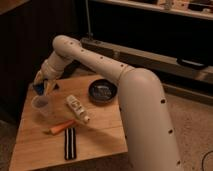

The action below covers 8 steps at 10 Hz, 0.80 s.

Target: Place the white sponge in the ceramic cup

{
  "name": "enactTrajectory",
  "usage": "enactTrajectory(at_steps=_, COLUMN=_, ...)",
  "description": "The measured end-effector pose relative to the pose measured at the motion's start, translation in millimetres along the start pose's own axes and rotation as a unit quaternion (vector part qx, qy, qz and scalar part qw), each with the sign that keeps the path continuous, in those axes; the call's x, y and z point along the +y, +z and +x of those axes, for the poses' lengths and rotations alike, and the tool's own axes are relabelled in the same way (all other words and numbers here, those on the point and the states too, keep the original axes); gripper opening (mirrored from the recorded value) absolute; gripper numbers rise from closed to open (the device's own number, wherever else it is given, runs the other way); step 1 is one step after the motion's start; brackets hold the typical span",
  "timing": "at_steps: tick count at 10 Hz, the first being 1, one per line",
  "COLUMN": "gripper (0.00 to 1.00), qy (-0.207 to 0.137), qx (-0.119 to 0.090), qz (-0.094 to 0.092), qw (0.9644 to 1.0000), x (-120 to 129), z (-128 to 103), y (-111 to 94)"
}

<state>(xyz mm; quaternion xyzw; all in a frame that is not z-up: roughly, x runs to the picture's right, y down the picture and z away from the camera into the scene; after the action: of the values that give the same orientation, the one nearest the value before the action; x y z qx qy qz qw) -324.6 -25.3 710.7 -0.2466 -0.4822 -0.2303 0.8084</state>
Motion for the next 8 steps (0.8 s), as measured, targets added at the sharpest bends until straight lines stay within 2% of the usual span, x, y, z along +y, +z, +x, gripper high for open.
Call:
enactTrajectory(at_steps=1, gripper=0.13, qy=-0.003, qx=-0.004, qz=-0.003, qw=1.0, x=0.3, z=1.7, y=0.7)
enactTrajectory(at_steps=3, gripper=0.13, qy=-0.013, qx=-0.019, qz=-0.013, qw=0.9997, x=-4.9, z=-7.9, y=17.5)
enactTrajectory(at_steps=6, gripper=0.13, qy=-0.036, qx=-0.045, qz=-0.039, qw=0.9975, x=-9.3, z=-47.0, y=67.8)
enactTrajectory(at_steps=8, gripper=0.13, qy=-0.059, qx=-0.06, qz=-0.059, qw=0.9947, x=-7.9, z=-75.2, y=97.5)
